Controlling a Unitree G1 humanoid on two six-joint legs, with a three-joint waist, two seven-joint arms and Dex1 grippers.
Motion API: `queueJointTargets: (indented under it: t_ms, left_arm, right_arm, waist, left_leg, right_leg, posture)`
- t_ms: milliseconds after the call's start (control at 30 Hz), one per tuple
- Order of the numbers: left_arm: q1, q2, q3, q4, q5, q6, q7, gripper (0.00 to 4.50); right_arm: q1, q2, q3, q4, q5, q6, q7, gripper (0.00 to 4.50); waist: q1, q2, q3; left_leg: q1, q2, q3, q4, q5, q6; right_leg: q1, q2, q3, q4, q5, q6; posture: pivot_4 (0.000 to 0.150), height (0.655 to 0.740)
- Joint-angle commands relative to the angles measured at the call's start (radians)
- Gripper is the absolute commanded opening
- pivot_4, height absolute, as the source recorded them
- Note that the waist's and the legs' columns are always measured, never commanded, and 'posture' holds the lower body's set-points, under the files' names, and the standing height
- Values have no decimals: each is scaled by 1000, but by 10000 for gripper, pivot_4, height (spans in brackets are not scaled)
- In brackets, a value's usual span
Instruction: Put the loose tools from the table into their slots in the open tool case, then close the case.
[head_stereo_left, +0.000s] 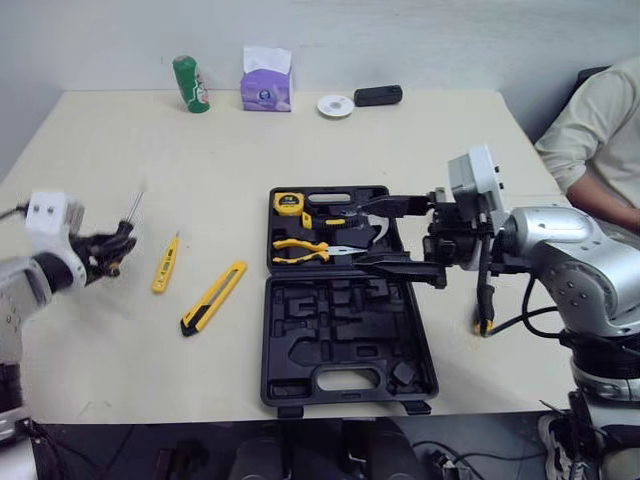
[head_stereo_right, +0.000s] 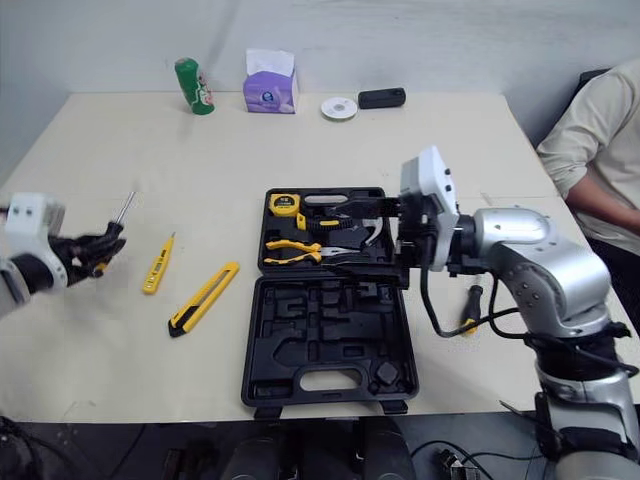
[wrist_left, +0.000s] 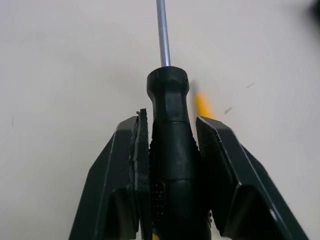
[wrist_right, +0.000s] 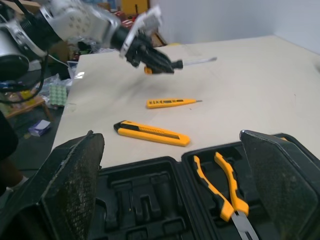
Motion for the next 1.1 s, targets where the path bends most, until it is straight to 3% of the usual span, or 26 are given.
queueJointTargets:
  t_ms: [33, 233, 500, 700, 1100]
  left_arm:
    - [-68, 43, -146, -108, -39, 10, -144, 10302]
    - [-279, 52, -519, -201, 55, -89, -385, 10302]
    - [-500, -67, -788, -130, 173, -98, -523, 10302]
    - [-558, -155, -891, -51, 285, -142, -545, 10302]
    - [-579, -252, -950, -9, 407, -149, -578, 10302]
  right_arm:
    - [51, -30, -62, -63, 15, 2, -17, 45000]
    - [191, -98, -133, -131, 2, -1, -51, 45000]
    - [399, -129, -230, -247, -3, -1, -111, 45000]
    - [532, -194, -226, -243, -141, -64, -135, 45000]
    - [548, -178, -225, -274, -117, -41, -172, 45000]
  waist:
    - [2, 0, 0]
    - [4, 0, 0]
    - [8, 0, 1]
    - [10, 0, 1]
    - [16, 0, 1]
  left_leg:
    - [0, 0, 0, 0, 0, 0]
    - [-1, 0, 1, 0, 1, 0]
    - [0, 1, 2, 0, 3, -1]
    - [0, 0, 2, 1, 3, 0]
    - [0, 0, 1, 2, 4, 1]
  right_leg:
    - [0, 0, 0, 0, 0, 0]
    - [0, 3, 0, -1, 0, 0]
    - [0, 6, 2, -3, 0, 0]
    - [0, 6, 3, -3, 0, 0]
    - [0, 6, 3, -3, 0, 1]
  posture:
    - [1500, 7316]
    - [1500, 7316]
    - [1500, 7316]
    - [1500, 7316]
    - [1500, 7316]
